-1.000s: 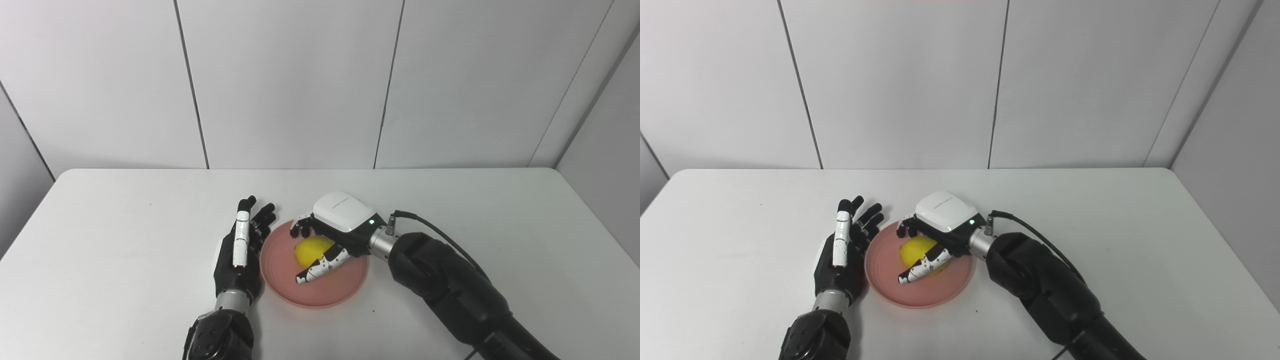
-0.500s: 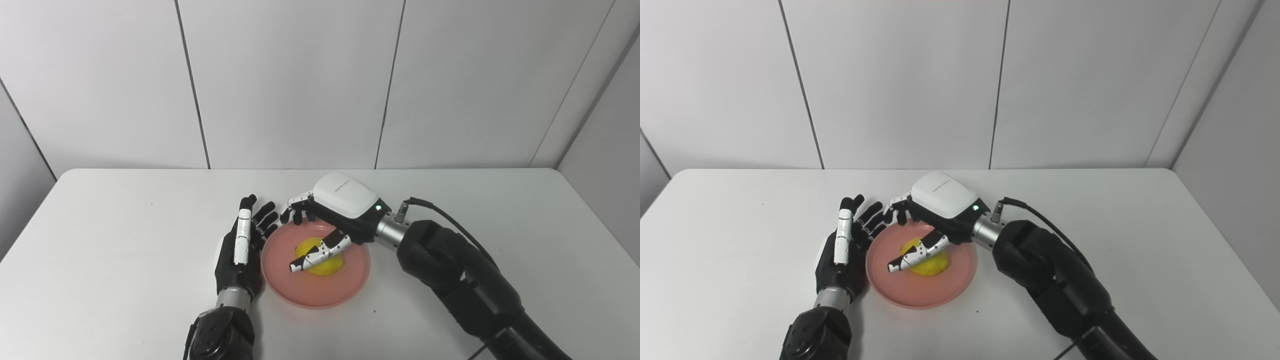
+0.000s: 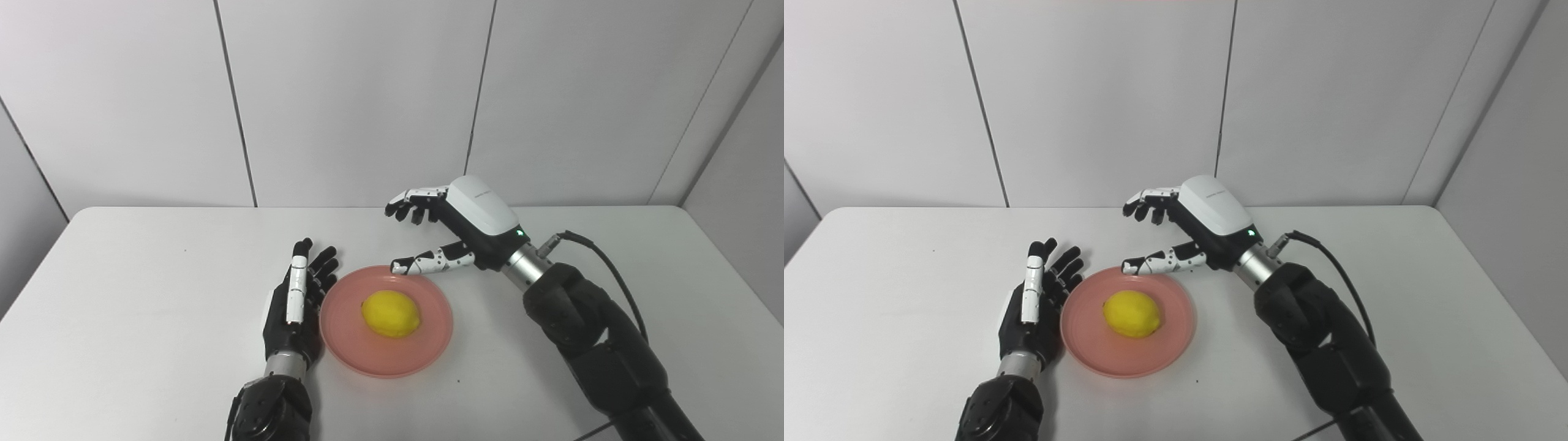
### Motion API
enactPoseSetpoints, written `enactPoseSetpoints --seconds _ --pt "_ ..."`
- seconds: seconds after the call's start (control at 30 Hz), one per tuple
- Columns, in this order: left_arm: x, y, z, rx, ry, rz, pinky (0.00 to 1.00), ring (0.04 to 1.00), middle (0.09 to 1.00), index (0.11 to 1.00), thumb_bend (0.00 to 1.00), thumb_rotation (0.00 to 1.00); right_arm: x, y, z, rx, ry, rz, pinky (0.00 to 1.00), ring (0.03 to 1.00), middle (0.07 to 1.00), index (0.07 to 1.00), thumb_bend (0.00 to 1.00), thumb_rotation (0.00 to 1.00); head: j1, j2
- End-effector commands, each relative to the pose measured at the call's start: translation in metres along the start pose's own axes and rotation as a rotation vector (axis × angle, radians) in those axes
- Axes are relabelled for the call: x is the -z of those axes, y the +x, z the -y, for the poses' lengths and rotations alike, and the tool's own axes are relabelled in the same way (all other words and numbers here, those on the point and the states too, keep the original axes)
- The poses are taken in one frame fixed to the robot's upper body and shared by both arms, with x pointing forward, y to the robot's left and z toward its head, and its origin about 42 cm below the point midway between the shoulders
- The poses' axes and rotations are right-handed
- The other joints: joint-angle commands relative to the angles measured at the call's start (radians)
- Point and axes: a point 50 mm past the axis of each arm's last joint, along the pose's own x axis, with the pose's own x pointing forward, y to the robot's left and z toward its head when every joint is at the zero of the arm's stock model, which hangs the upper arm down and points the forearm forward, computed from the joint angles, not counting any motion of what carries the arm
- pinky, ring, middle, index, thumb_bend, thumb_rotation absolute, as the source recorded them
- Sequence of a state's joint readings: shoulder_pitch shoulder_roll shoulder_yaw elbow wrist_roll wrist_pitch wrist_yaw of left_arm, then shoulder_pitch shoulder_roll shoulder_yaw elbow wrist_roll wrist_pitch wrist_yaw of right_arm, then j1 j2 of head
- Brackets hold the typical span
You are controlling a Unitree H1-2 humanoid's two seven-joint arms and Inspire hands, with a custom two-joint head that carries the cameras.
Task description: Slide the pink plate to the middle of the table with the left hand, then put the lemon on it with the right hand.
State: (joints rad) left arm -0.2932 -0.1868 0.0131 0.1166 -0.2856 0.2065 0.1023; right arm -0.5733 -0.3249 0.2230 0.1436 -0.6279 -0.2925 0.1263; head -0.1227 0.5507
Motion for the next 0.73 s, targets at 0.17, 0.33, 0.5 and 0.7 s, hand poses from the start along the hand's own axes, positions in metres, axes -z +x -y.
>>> enactPoseSetpoints --seconds 0.17,0.33,0.5,0.7 --pt "0.013 0.001 0.006 -0.011 -0.032 -0.030 0.90 0.861 0.829 0.920 0.73 0.80 0.010 -0.009 0.000 0.186 0.223 -0.160 0.73 0.816 0.817 0.768 0.88 0.92 0.001 0.004" --pt "0.007 0.007 -0.003 0.006 0.024 0.046 0.92 0.880 0.855 0.924 0.75 0.79 0.013 -0.022 -0.019 0.281 0.452 -0.307 0.77 0.856 0.864 0.822 0.87 0.97 -0.004 0.009" --pt "-0.003 0.023 -0.017 -0.009 0.153 0.147 1.00 0.903 0.879 0.912 0.81 0.77 0.017 -0.027 -0.033 0.367 0.641 -0.386 0.80 0.861 0.868 0.857 0.85 0.98 -0.005 0.011" --pt "-0.021 0.046 -0.038 -0.006 0.303 0.221 0.97 0.919 0.897 0.903 0.85 0.81 0.017 -0.028 -0.049 0.466 0.912 -0.436 0.86 0.880 0.888 0.875 0.88 1.00 -0.007 0.016"
